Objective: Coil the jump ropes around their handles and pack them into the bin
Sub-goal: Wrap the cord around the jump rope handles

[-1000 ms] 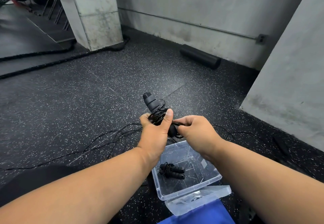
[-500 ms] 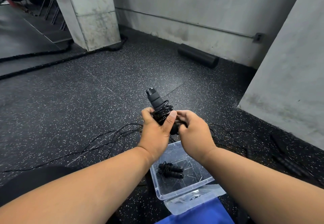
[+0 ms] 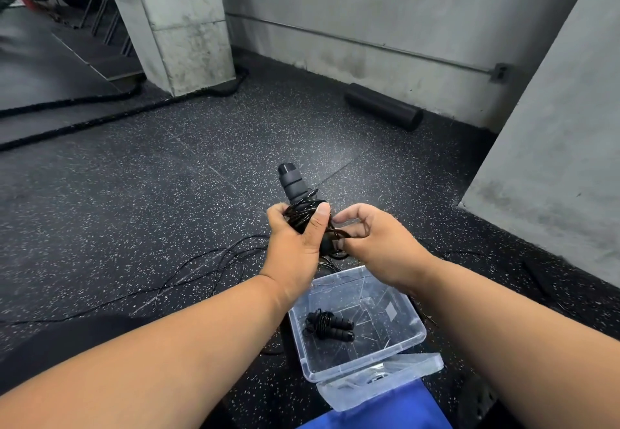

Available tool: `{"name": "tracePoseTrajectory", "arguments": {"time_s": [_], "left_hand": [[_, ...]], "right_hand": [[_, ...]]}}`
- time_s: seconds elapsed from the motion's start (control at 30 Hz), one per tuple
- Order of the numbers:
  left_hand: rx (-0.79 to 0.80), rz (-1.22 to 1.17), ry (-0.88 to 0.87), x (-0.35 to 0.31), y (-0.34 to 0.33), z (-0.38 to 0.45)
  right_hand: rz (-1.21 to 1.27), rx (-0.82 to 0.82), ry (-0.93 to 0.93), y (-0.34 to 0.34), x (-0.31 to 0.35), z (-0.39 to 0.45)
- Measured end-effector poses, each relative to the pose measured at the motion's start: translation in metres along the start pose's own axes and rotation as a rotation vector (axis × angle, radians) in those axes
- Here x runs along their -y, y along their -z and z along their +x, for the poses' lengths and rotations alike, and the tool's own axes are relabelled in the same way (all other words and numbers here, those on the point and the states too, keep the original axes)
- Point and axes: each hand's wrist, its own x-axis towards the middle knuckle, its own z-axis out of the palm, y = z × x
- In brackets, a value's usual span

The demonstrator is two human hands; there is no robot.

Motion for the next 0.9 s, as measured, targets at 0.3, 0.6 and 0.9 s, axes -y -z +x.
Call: {"name": "tracePoseTrajectory", "arguments": {"time_s": [0.3,0.6,0.9], "left_hand": [[-0.022,0.049,-0.007,-0.003,0.006,0.006],[-0.01,0.055,0.034,0.003,0.005,0.006],[-0.026,-0.072,0.167,0.009,0.004,0.009]], "right_hand": [[-0.437,0.005,0.27,0.005,0.0,-0.012],[-0.882,-0.087,0.642,0.01,-0.001,-0.018],[-1.139,-0.138,0.778,-0.002,-0.013,-0.005]]}}
